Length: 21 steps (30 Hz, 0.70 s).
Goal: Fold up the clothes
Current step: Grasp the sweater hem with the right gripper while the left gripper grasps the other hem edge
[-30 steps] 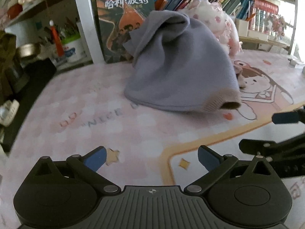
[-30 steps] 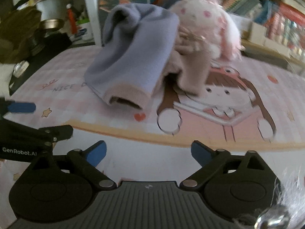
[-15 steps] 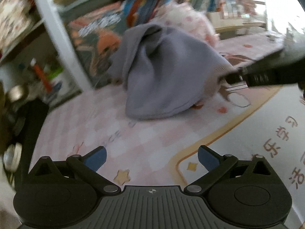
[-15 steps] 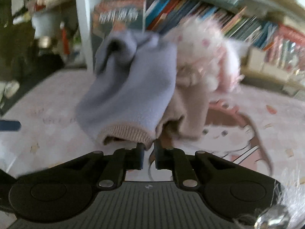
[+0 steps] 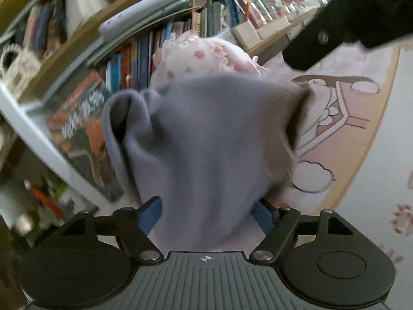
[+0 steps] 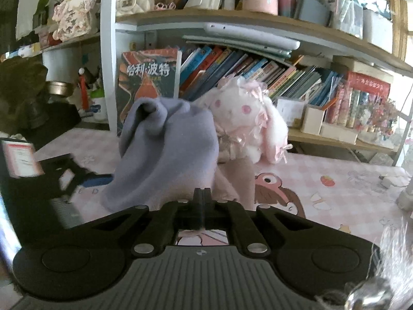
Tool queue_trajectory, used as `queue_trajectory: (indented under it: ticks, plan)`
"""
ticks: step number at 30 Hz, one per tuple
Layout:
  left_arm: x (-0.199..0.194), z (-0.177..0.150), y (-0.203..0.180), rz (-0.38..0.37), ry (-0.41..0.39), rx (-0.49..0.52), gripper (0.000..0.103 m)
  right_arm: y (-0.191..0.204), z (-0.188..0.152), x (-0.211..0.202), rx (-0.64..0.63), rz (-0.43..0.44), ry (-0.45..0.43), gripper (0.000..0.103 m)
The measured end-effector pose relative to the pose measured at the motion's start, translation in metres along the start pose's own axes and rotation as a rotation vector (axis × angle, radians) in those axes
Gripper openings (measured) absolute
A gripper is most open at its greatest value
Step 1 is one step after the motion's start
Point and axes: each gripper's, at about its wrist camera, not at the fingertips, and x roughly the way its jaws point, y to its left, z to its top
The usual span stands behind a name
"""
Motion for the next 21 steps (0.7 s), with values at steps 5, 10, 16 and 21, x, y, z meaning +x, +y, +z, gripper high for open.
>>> queue_trajectory:
  ticks: [5,10,16,21]
  plan:
    - [0.009,0.003,0.017,-0.046,-0.012,-0.021,0.008,-0.001,0.0,-0.001,-0.014,0.01,0.04,0.001]
    - [-0.022,0.006,0.058,-0.093,-0.117,-0.223,0.006,0.009,-0.023,0.003,0.006,0.042,0.148,0.036]
    - [-0.066,0.015,0.074,-0.164,-0.198,-0.286,0.006,0.04,-0.037,0.023,0.005,0.125,0.148,0.071]
    - [-0.098,0.022,0.085,-0.179,-0.238,-0.327,0.006,0.067,-0.04,0.056,-0.051,0.063,0.155,0.071]
